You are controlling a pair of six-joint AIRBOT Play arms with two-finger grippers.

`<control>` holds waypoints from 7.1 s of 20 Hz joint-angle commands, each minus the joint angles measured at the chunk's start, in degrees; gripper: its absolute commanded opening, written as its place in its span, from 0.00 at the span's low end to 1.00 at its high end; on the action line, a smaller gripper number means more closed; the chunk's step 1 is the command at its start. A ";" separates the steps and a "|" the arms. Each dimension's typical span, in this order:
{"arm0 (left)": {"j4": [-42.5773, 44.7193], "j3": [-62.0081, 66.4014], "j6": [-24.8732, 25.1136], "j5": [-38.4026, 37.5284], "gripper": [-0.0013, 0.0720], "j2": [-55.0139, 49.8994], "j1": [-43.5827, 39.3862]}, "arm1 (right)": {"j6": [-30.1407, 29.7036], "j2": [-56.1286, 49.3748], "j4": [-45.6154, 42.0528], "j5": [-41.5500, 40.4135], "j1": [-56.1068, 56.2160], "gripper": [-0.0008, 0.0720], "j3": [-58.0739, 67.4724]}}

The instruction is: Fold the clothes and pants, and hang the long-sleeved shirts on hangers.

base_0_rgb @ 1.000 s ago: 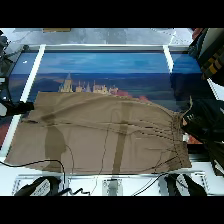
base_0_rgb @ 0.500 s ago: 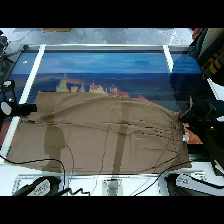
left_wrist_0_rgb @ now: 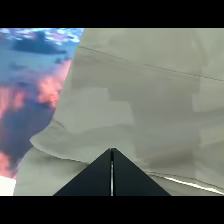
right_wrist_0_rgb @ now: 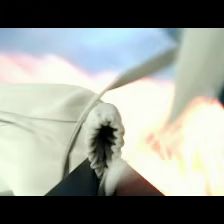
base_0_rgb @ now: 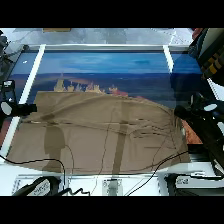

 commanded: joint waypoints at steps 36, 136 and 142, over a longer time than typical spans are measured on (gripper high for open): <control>-21.49 1.01 -18.05 8.59 0.67 -19.23 14.64 | 4.57 -4.02 0.66 -19.32 10.69 0.04 9.44; -34.86 -17.38 38.60 2.21 0.87 -2.43 32.04 | -21.59 11.47 36.24 2.58 -23.21 0.04 -29.44; -41.66 -17.38 43.54 2.58 0.12 -3.30 26.60 | -21.57 11.47 36.24 2.71 -23.21 0.04 -29.42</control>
